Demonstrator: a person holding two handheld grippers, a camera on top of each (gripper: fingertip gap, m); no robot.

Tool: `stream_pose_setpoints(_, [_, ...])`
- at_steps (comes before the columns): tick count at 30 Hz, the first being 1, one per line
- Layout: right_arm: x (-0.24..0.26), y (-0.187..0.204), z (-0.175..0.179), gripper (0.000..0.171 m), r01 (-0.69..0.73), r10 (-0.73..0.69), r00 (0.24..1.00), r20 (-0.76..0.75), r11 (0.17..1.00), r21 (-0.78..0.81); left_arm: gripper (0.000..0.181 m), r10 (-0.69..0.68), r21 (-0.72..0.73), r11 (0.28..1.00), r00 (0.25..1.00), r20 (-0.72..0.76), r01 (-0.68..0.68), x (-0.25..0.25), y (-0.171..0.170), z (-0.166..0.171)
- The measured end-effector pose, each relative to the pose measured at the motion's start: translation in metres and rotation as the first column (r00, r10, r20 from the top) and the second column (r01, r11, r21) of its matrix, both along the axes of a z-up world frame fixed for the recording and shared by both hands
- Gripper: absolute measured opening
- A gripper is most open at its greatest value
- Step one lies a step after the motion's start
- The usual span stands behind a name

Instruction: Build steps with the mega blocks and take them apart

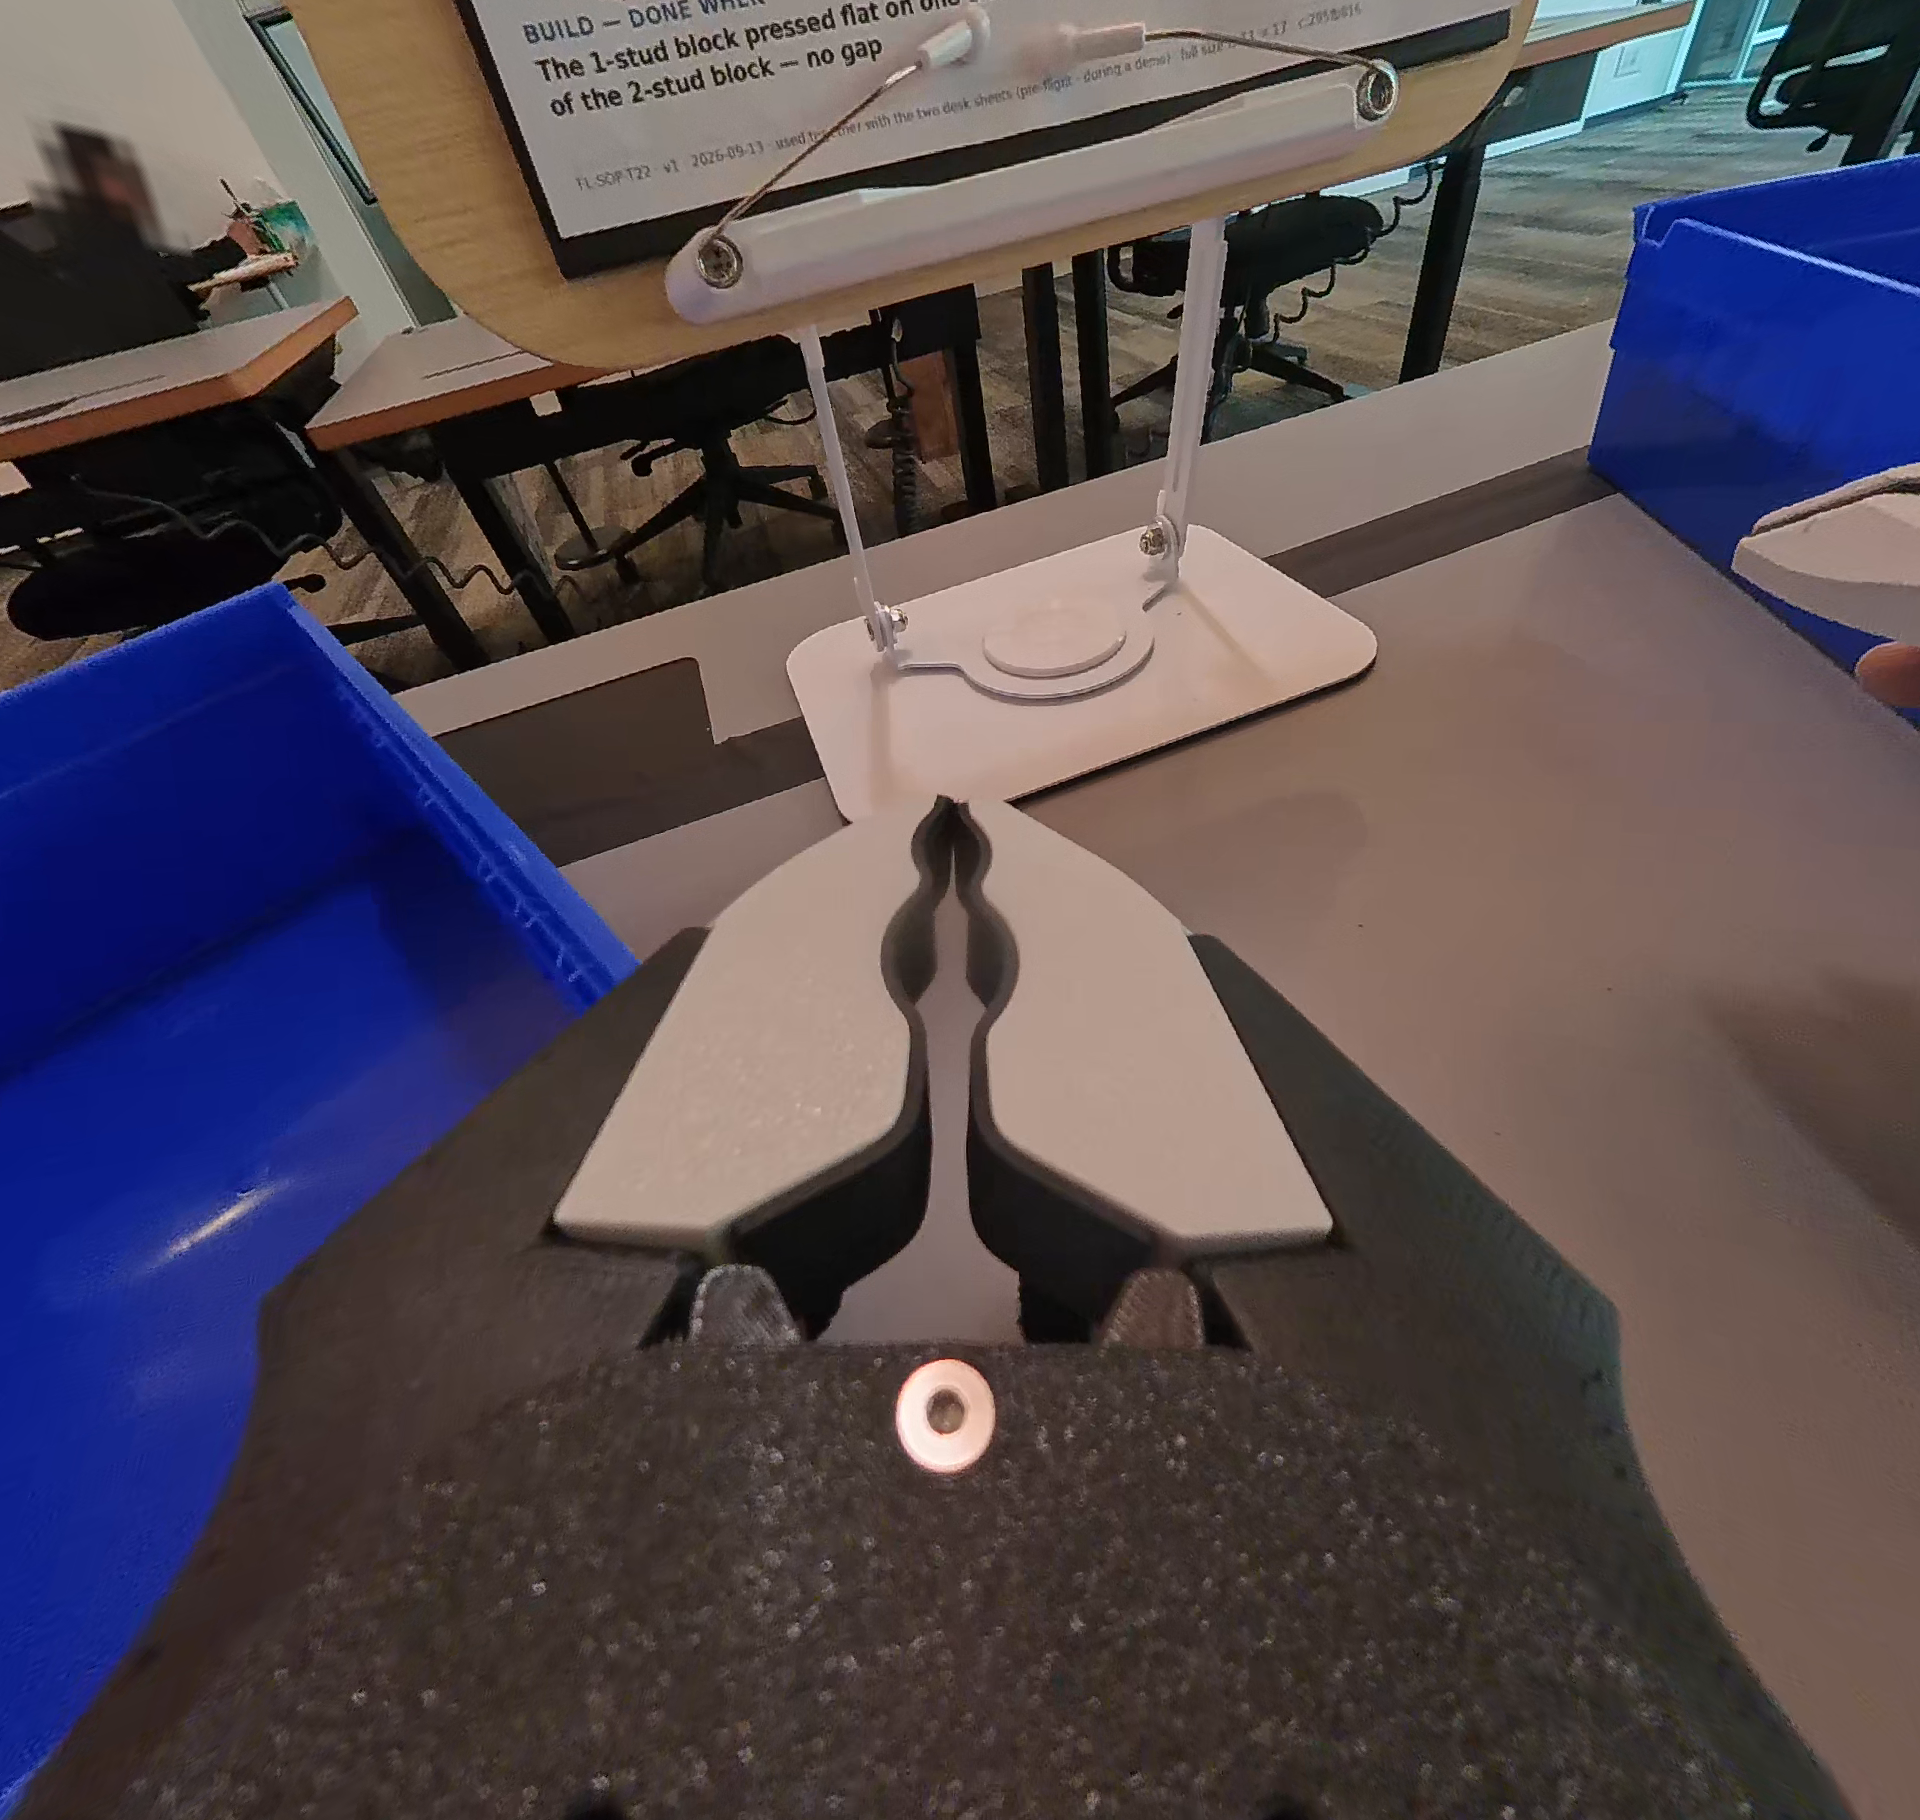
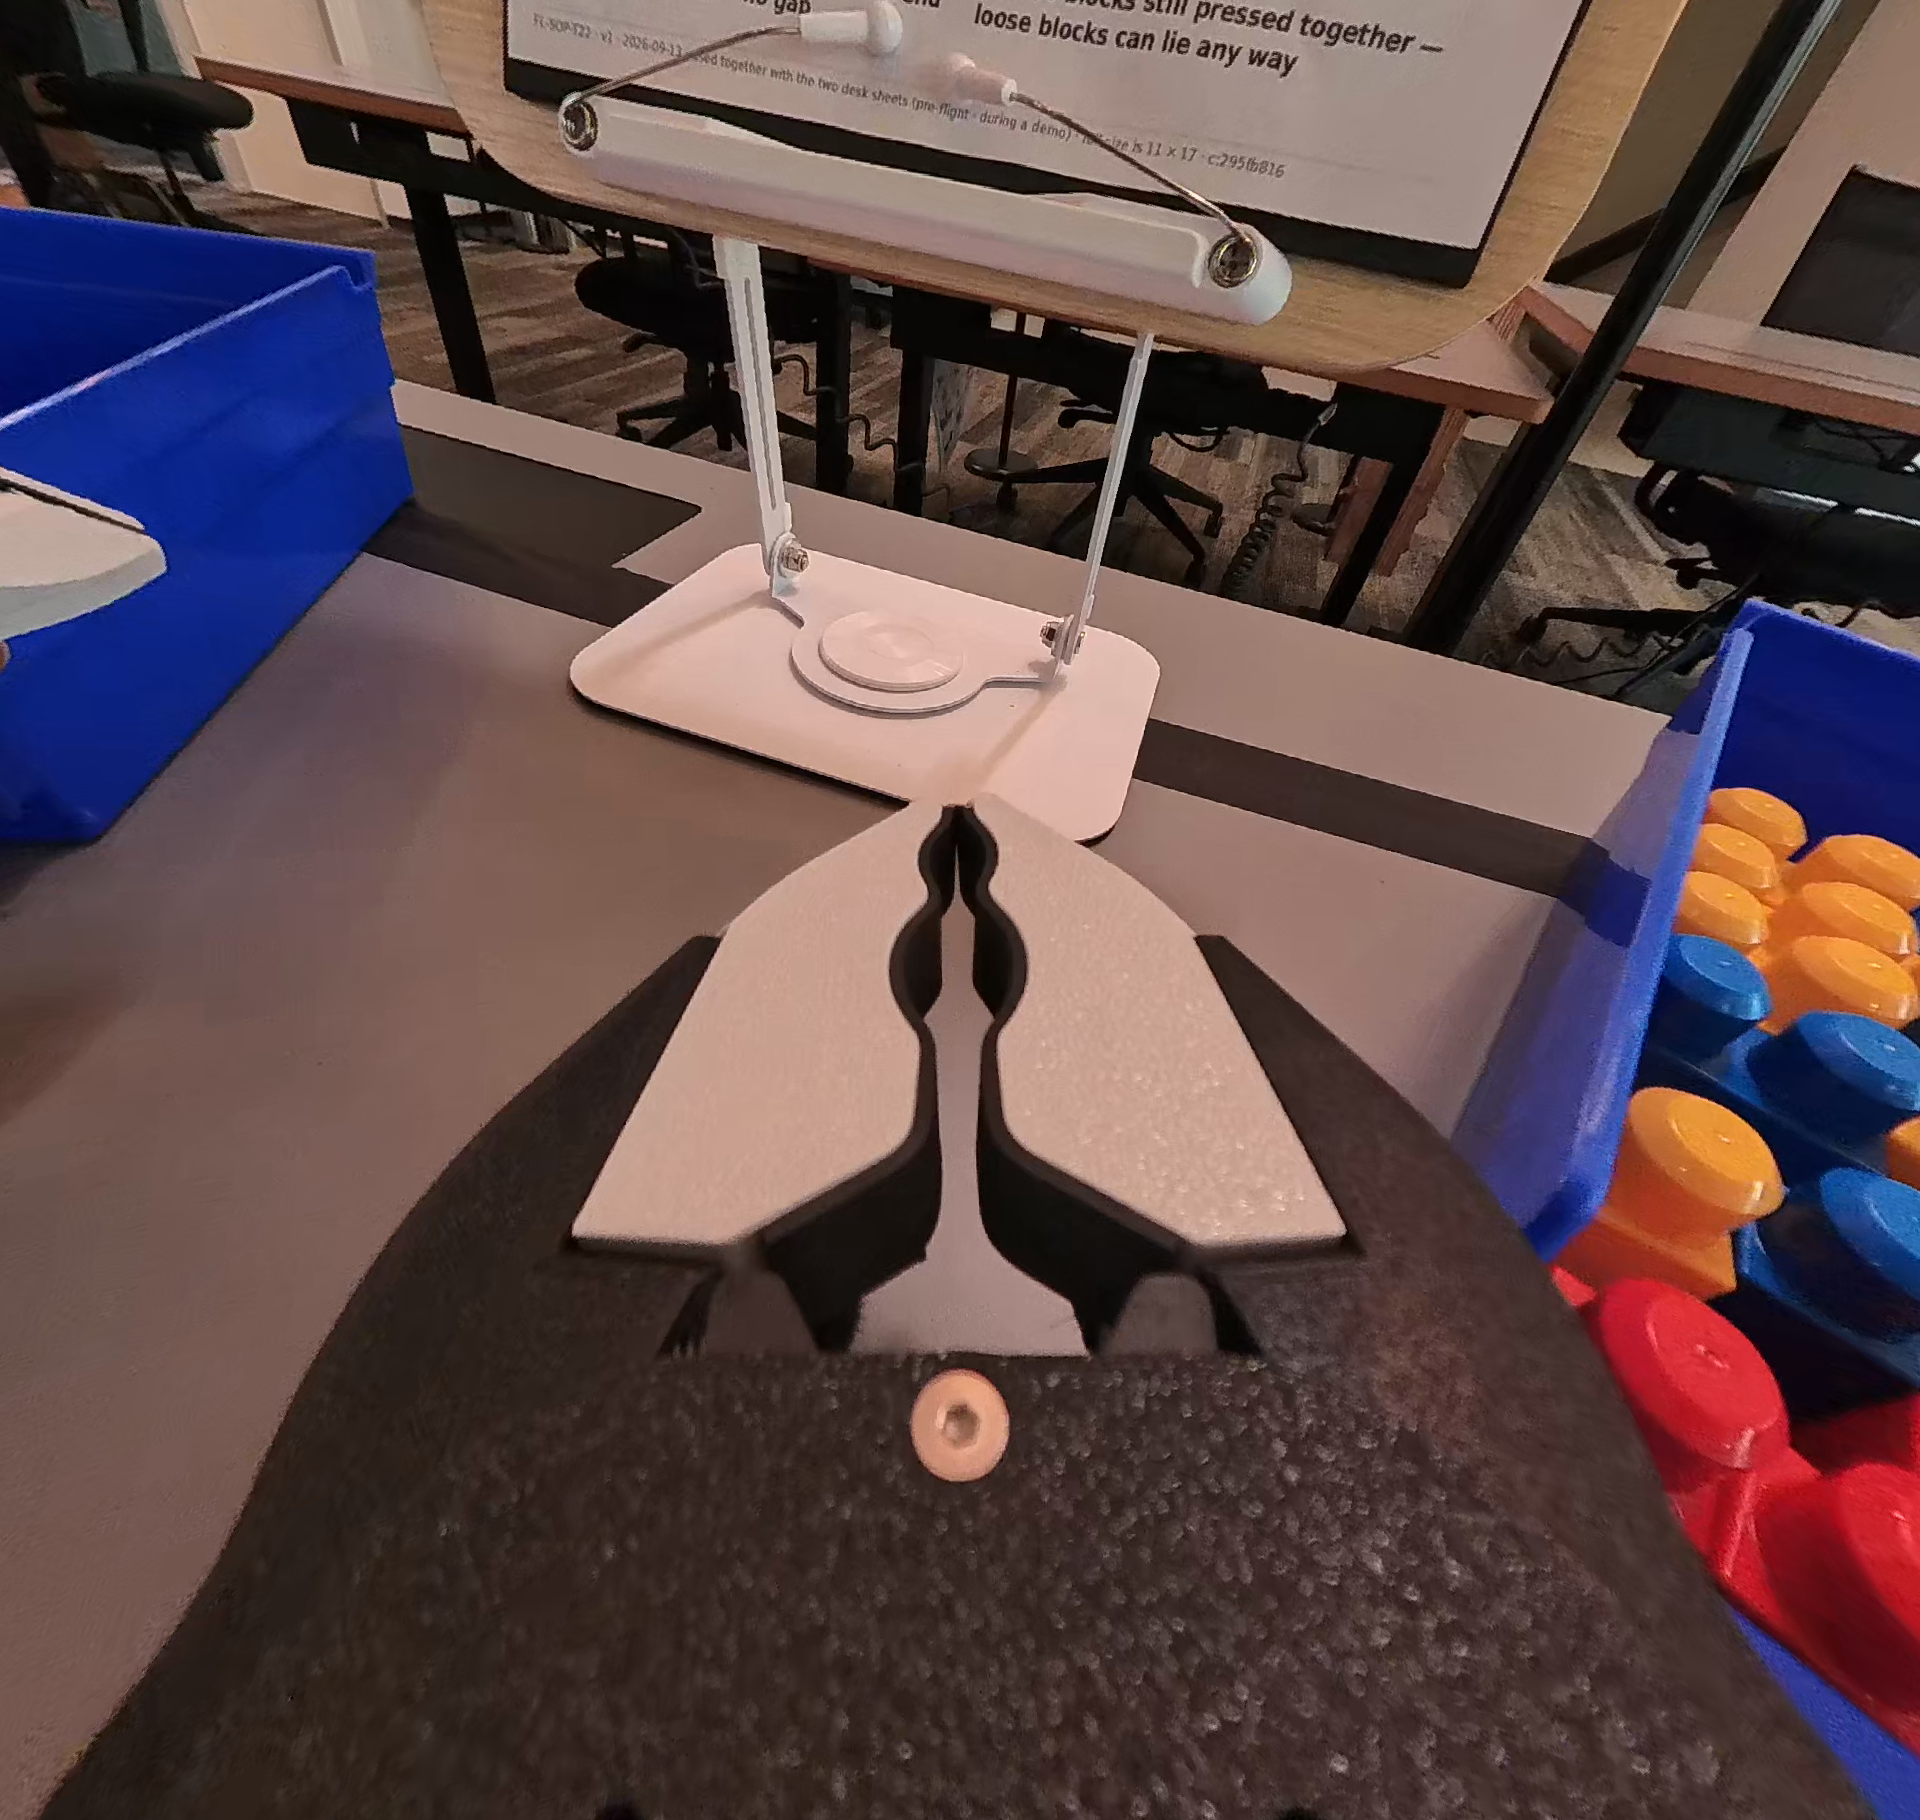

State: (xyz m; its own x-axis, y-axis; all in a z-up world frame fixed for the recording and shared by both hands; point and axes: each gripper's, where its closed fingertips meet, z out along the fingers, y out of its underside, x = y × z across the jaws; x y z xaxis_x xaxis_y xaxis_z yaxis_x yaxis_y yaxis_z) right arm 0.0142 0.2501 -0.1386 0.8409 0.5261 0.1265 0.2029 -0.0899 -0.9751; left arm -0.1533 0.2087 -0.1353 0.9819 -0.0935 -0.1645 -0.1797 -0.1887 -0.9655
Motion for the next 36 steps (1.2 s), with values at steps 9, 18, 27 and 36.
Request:
stream_pose_setpoints(9, [-0.002, 0.0, -0.002, 0.0, -0.013, 0.013, 1.0, 0.012, 1.0, -0.003, 0.0, -0.011, 0.002, 1.0, 1.0, -0.008, 0.011, 0.002, -0.001, 0.0])
stream_pose_setpoints(18, [0.004, 0.0, 0.011, 0.0, 0.004, -0.004, 1.0, 0.0, 0.999, 0.053, 0.0, -0.02, 0.009, 1.0, 1.0, -0.021, 0.021, 0.004, 0.0, 0.001])
stream_pose_setpoints(27, [0.044, 0.001, 0.068, 0.041, 0.101, -0.082, 0.993, -0.089, 0.969, 0.226, 0.0, -0.025, 0.014, 1.0, 0.999, -0.025, 0.026, 0.004, -0.001, 0.002])
stream_pose_setpoints(36, [0.141, -0.003, 0.111, 0.058, 0.298, -0.245, 0.946, -0.214, 0.915, 0.271, 0.0, -0.032, 0.001, 0.999, 0.999, -0.008, 0.032, 0.002, 0.0, -0.003])
